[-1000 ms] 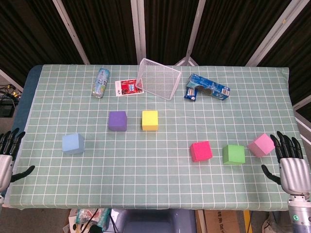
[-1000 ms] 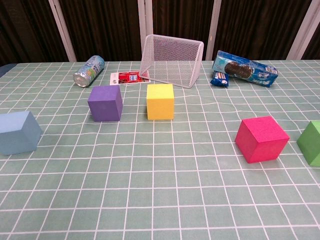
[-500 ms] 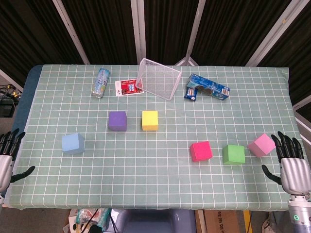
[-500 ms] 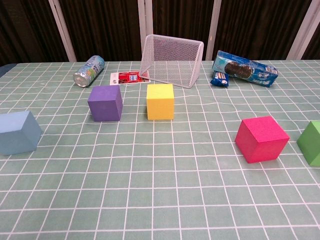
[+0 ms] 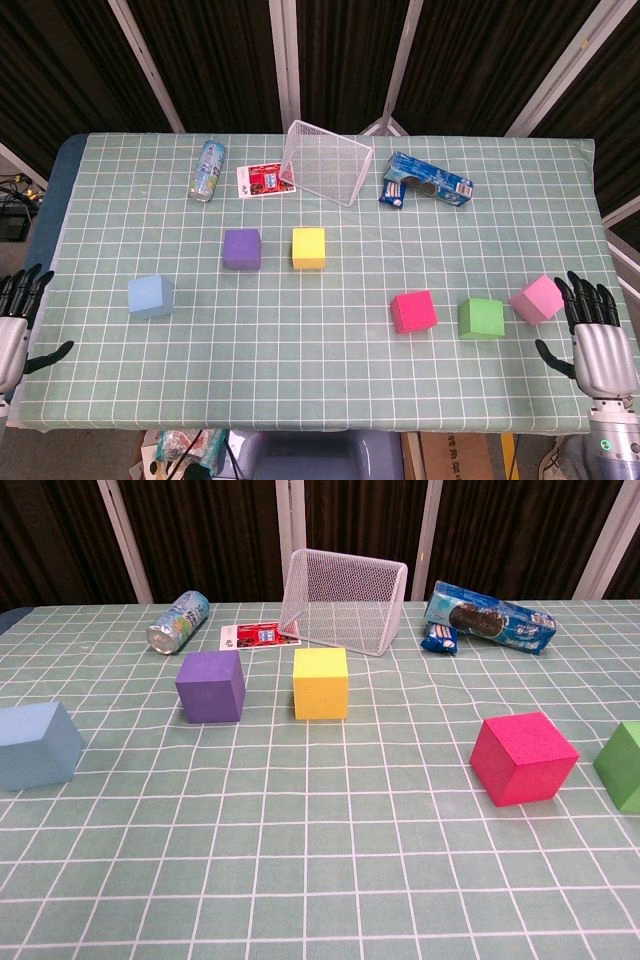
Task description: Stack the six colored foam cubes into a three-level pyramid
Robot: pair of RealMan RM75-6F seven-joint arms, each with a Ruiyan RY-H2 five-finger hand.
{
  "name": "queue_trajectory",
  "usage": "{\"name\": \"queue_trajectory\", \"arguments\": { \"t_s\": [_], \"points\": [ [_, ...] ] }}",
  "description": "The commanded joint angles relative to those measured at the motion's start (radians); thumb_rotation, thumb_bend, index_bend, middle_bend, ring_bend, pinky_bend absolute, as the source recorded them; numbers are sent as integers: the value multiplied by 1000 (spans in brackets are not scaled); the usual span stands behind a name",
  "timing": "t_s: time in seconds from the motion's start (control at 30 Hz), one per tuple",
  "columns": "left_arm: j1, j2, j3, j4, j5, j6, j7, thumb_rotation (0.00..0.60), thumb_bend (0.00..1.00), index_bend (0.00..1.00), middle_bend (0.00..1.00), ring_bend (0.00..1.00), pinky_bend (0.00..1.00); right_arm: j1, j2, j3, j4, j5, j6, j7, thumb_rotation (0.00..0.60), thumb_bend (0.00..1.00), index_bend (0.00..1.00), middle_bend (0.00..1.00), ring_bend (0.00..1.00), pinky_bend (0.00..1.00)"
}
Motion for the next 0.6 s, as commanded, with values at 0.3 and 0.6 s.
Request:
{"name": "queue_trajectory", "arguments": {
  "t_s": [0.3, 0.6],
  "points": [
    [9, 10, -4, -8, -17, 5, -21, 600, 0, 0, 0, 0, 0, 4, 0, -4, -19, 0, -13, 5, 600, 264, 0, 0, 0, 0],
    [-6, 38, -28, -75, -47, -14, 0, 600, 0, 0, 0, 0, 0, 12, -6, 4, -28, 12, -25, 23, 600, 263, 0, 0, 0, 0]
  ]
}}
